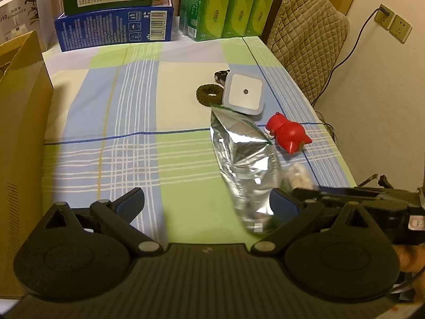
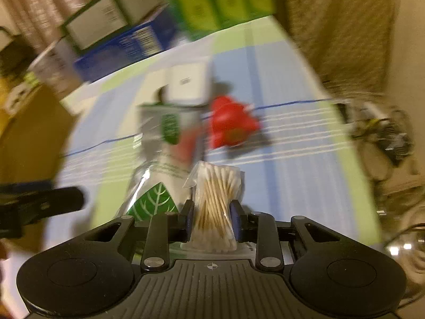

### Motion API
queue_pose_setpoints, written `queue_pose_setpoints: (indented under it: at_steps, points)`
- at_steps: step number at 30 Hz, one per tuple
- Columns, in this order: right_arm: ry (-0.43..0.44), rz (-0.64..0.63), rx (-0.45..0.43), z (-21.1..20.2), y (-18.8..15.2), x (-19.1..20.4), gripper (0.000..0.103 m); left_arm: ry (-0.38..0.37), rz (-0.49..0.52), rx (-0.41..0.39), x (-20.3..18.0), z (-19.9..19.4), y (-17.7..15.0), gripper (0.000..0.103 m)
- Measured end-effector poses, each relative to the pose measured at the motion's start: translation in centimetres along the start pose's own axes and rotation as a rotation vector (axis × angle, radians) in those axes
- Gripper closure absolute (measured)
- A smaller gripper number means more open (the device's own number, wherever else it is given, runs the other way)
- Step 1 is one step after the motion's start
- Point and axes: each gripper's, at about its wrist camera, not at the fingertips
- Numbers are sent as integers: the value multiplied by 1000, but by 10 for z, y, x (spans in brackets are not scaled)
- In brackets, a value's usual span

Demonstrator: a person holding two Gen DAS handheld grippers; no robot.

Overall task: Organize objects
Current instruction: 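Grasp the silver foil bag with the left tool while the right tool grasps the cotton-swab pack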

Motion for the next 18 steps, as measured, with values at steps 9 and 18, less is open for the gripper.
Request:
queue_pose_setpoints:
  at_steps: [9, 18]
  points:
    - [-1, -5, 4, -10, -8, -3, 79, -30, 89, 48, -7, 23, 7, 7]
    - [-56, 31, -9, -28, -13, -21, 79, -80, 216, 138, -26, 74, 15, 22]
Point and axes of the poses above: each gripper's, at about its wrist camera, not at the fingertips, and z roughly the way its jaws point, x to its left, y to its top, and after that the axes turned 6 degrees about -z, right-handed
